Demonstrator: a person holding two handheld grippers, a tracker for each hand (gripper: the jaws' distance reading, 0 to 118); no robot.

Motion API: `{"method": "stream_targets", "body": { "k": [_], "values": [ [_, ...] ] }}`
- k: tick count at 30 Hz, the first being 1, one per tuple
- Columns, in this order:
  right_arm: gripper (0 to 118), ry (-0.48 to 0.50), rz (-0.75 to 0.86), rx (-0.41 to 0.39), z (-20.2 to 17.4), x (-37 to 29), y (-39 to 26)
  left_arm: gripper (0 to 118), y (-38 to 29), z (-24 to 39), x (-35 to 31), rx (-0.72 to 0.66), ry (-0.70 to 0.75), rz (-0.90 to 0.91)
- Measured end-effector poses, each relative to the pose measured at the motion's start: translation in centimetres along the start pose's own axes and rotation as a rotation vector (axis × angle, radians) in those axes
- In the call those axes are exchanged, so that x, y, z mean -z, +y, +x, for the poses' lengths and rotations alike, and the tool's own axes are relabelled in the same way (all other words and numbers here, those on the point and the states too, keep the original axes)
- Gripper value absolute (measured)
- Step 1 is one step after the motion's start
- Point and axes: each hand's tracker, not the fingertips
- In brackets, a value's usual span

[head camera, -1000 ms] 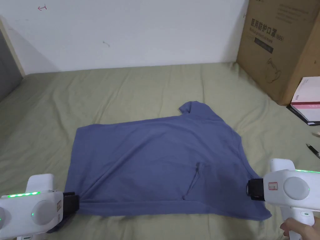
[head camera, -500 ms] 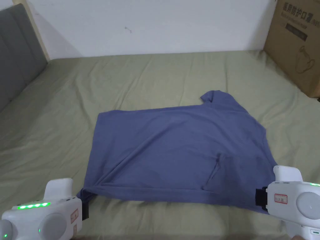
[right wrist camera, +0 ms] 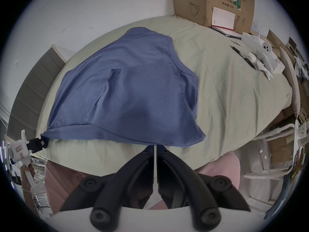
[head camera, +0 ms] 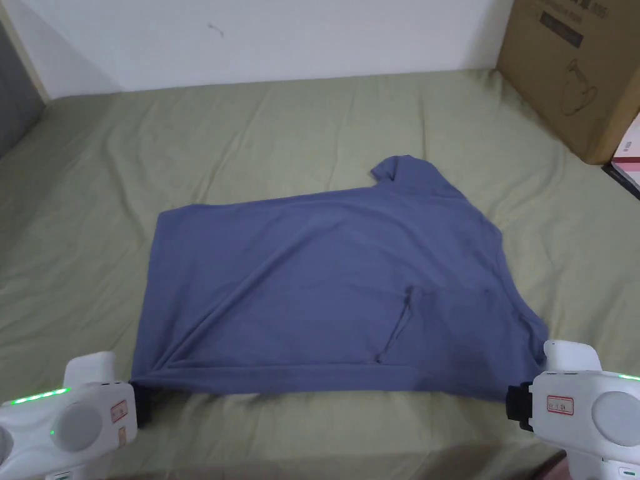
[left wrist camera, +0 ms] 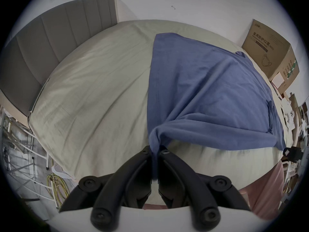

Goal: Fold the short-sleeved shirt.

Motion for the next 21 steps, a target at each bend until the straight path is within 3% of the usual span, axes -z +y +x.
{"method": "stream_targets", "body": {
  "k": [4, 5, 7, 10, 11, 12, 13, 21],
  "values": [
    [10, -0.035, 0.043, -0.023, 0.9, -0.4, 0.7, 5, 1.0, -0.6, -0.4, -0.026, -0.009, 0.002],
    [28, -0.052, 0.052, -0.029, 1.2, -0.3, 1.0, 5, 1.0, -0.6, -0.5, -0.024, -0.005, 0.003],
    [77, -0.074, 0.046, -0.040, 2.0, 0.4, 1.8, 5, 0.9, -0.6, -0.5, -0.014, 0.001, -0.007],
    [71, -0.082, -0.029, -0.001, 3.4, 2.2, 2.5, 5, 0.7, -0.5, -0.6, -0.003, 0.002, -0.016],
    [53, -0.065, -0.042, -0.014, 3.7, 2.5, 2.4, 5, 0.7, -0.5, -0.6, 0.001, 0.002, -0.019],
    [26, -0.070, -0.069, -0.025, 3.8, 2.9, 2.1, 5, 0.5, -0.3, -0.8, 0.006, 0.007, -0.020],
    [10, -0.105, -0.103, -0.025, 3.8, 3.3, 1.8, 5, 0.6, -0.2, -0.9, 0.010, 0.014, -0.019],
    [6, -0.049, -0.010, 0.011, 3.4, -0.1, 3.5, 5, 2.2, -0.2, -2.7, 0.052, 0.047, -0.005]
  ]
}}
